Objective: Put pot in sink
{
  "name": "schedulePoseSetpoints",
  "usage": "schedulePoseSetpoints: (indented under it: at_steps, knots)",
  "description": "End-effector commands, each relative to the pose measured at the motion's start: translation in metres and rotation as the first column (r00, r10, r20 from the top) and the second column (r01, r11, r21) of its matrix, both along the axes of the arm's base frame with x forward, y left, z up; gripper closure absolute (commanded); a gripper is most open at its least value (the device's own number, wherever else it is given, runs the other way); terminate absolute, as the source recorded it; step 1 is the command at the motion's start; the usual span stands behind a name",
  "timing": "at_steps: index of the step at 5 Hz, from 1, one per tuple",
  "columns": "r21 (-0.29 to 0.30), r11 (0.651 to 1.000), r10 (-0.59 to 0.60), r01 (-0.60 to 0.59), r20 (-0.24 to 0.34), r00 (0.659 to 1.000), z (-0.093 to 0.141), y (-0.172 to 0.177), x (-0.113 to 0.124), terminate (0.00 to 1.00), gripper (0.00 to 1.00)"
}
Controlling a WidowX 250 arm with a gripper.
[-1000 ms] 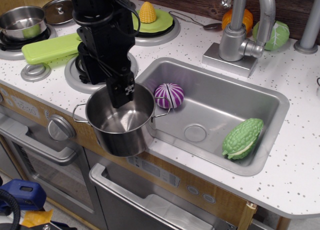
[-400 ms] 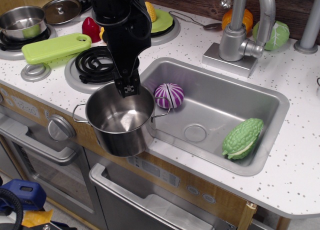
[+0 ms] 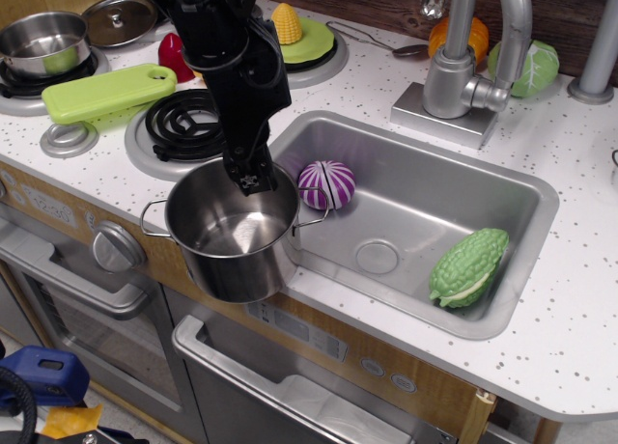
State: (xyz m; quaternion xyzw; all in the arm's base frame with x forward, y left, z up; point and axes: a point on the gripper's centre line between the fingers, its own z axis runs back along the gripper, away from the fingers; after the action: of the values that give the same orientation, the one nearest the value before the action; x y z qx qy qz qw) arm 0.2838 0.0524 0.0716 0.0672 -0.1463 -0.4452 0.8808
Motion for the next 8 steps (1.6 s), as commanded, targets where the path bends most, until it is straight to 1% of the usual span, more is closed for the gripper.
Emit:
schedulePoseSetpoints:
  at_steps: [1,2,3,4,5,6,7,8]
  knots:
    - [-0.011,1.000,-0.012,0.012,0.055,0.998,-0.006,0.007,0.007,0.00,0.00]
    - [-0.028,0.999,-0.015,0.017,0.059,0.998,-0.017,0.008,0.008,0.00,0.00]
    - [-0.065,0.998,-0.002,0.005,0.049,0.999,-0.027,0.008,0.008,0.00,0.00]
    - [-0.091,0.996,0.010,-0.006,0.044,0.999,-0.032,0.007,0.007,0.00,1.00]
    - [-0.095,0.995,0.016,-0.013,0.032,0.999,-0.026,0.007,0.007,0.00,1.00]
    - [-0.079,0.996,0.036,-0.033,0.032,0.999,-0.013,0.001,0.009,0.00,1.00]
    - [-0.077,0.996,0.059,-0.055,0.050,0.997,-0.001,-0.008,0.024,0.00,1.00]
    - [-0.105,0.992,0.082,-0.073,0.079,0.994,0.004,-0.018,0.049,0.00,1.00]
